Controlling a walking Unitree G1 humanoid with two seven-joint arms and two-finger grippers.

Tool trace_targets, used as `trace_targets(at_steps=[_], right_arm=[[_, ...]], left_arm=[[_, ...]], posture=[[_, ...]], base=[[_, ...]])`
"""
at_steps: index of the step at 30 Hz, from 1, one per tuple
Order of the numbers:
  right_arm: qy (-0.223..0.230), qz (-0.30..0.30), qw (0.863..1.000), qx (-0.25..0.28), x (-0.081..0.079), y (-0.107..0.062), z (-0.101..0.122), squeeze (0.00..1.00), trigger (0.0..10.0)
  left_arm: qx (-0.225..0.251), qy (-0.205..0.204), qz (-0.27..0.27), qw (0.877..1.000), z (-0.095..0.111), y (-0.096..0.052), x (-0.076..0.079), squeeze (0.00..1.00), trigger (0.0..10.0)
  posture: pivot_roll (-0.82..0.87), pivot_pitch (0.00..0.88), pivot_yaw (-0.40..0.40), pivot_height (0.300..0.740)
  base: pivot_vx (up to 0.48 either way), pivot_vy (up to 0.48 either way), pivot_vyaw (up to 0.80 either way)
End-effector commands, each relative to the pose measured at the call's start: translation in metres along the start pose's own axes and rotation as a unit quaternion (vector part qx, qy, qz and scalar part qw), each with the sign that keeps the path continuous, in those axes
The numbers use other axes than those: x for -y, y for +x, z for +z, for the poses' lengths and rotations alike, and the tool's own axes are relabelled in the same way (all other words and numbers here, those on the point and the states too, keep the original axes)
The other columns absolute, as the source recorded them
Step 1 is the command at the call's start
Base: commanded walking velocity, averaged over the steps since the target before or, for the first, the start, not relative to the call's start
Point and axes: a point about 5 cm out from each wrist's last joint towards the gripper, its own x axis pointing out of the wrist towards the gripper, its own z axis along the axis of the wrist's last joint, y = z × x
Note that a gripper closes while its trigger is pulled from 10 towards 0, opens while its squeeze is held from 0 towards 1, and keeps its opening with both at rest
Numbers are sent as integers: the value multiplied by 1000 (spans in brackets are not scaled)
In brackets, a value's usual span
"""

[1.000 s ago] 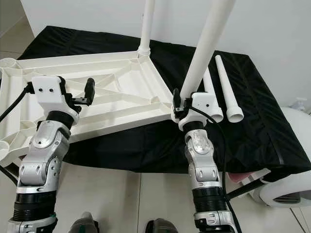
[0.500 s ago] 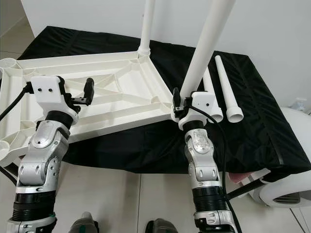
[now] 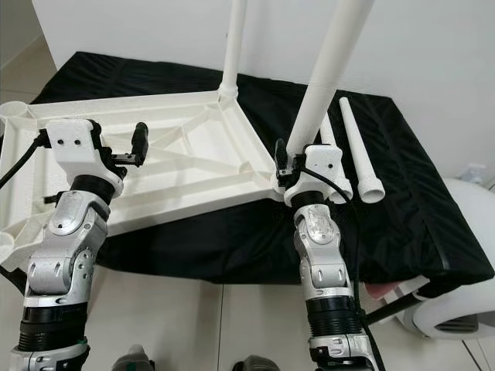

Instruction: Building children table

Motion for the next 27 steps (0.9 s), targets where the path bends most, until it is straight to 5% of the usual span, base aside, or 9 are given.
trace_targets(at_steps=[1,17,27], right_arm=[[-4,-1,1000,12,2,4,4,0,10000],[-5,1,1000,14,0,5,5,0,10000],[-5,1,1000,13,-1,5,4,0,10000]], left_arm=[[4,-1,-4,1000,2,2,2,0,10000],[6,-2,-1,1000,4,2,1,0,10000],[6,-5,-7,1000,4,1,2,0,10000]], posture=[[98,0,-99,740],[102,0,-100,740],[102,3,-98,740]], base=[[274,0,0],[276,0,0],[0,0,0]])
